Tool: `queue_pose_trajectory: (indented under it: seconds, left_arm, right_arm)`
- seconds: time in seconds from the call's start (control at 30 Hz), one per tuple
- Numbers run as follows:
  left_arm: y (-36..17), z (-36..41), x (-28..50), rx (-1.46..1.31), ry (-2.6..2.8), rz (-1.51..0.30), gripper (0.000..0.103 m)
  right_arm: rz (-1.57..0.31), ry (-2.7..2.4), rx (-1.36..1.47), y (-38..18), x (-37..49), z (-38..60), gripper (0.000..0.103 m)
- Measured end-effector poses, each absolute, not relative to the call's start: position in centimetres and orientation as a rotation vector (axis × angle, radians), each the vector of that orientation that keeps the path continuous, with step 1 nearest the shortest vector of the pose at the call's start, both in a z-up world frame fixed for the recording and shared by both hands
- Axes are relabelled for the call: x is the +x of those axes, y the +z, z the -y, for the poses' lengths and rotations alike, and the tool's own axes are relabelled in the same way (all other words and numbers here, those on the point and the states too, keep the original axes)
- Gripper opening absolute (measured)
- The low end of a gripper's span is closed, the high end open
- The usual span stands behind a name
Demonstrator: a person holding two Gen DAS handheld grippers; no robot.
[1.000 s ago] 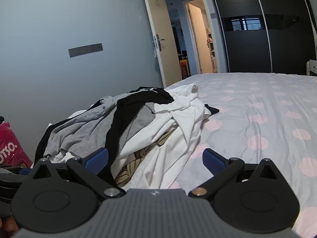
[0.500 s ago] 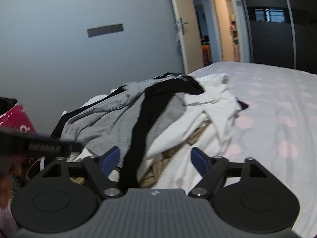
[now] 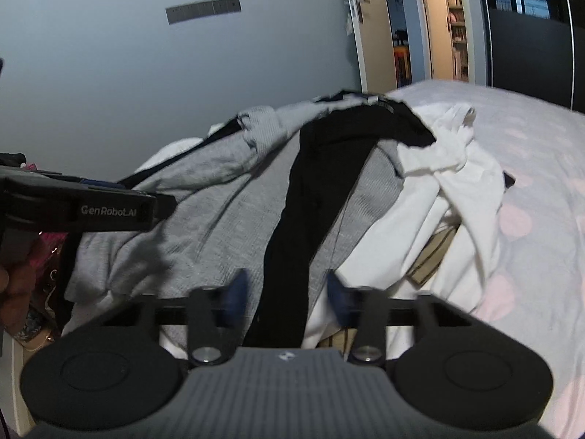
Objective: Fold clothes
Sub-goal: 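Grasp the grey black-sleeved shirt with both grippers from the heap, then lift the grey shirt with both grippers and carry it onto the open bed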
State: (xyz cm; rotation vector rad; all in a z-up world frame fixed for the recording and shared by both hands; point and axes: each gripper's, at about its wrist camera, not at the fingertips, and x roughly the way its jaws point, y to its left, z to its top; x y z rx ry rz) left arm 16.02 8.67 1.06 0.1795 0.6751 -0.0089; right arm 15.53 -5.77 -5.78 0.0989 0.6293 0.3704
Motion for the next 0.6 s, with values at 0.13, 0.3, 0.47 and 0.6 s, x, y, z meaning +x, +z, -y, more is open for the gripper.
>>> queue_pose_trajectory:
  seconds: [0.13, 0.3, 0.47, 0.6]
  left_arm:
    - [2.3, -8.7, 15.4, 0.166, -0.016, -0.652, 0.009]
    - [4.8, -7.1, 13.6, 0.127, -0.074, -0.599, 0.006]
    - [7.9, -4.2, 9.7, 0.111, -0.198, -0.526, 0.006]
    - [10.5, -1.4, 6.2, 0.126, -0.322, -0.476, 0.006]
  right_arm:
    - [-0.613, 0.331, 0.076, -4.9, 14.6, 6.7, 0.012]
    - [-0.539, 0.227, 0.011, -2.3, 11.9, 9.6, 0.010]
    - [-0.449, 0.055, 0.002, 1.8, 8.3, 15.3, 0.010]
    - [-0.363, -0.090, -0.010, 5.6, 4.5, 20.2, 0.010]
